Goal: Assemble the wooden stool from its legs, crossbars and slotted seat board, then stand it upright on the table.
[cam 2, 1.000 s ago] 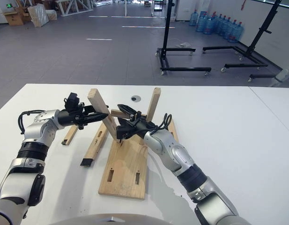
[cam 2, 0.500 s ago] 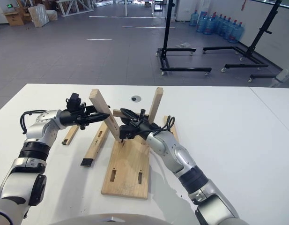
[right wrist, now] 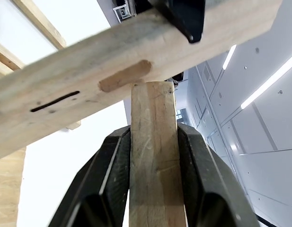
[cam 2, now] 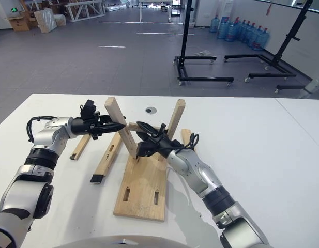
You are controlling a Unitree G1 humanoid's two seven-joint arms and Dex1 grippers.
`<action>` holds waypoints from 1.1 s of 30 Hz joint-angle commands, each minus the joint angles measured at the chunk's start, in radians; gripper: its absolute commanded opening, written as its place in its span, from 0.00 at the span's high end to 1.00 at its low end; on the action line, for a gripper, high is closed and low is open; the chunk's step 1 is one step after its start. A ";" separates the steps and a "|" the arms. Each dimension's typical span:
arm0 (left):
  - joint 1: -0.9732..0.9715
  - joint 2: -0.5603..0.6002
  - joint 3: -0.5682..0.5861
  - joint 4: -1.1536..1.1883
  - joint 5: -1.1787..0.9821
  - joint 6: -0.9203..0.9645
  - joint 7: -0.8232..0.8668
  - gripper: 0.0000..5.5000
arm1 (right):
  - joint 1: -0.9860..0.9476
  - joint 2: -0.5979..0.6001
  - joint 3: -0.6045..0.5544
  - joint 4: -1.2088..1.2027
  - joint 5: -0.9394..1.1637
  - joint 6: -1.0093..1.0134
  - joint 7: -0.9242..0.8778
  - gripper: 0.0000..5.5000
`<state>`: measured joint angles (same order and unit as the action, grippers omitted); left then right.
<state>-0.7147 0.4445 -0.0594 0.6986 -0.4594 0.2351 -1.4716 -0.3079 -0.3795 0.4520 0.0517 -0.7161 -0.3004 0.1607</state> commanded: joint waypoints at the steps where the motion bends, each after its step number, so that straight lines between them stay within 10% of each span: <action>1: 0.047 -0.006 -0.081 0.093 0.125 0.016 0.027 0.62 | 0.069 -0.030 0.029 0.065 -0.012 0.013 0.036 0.77; 33: 0.009 -0.096 -0.286 0.222 0.272 -0.090 0.069 0.62 | 0.034 -0.210 0.237 0.176 -0.084 -0.222 0.181 0.77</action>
<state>-0.8299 0.4203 -0.1763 0.8684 -0.4180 0.1285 -1.4826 -0.4288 -0.5220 0.5352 0.1655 -0.7055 -0.4660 0.1994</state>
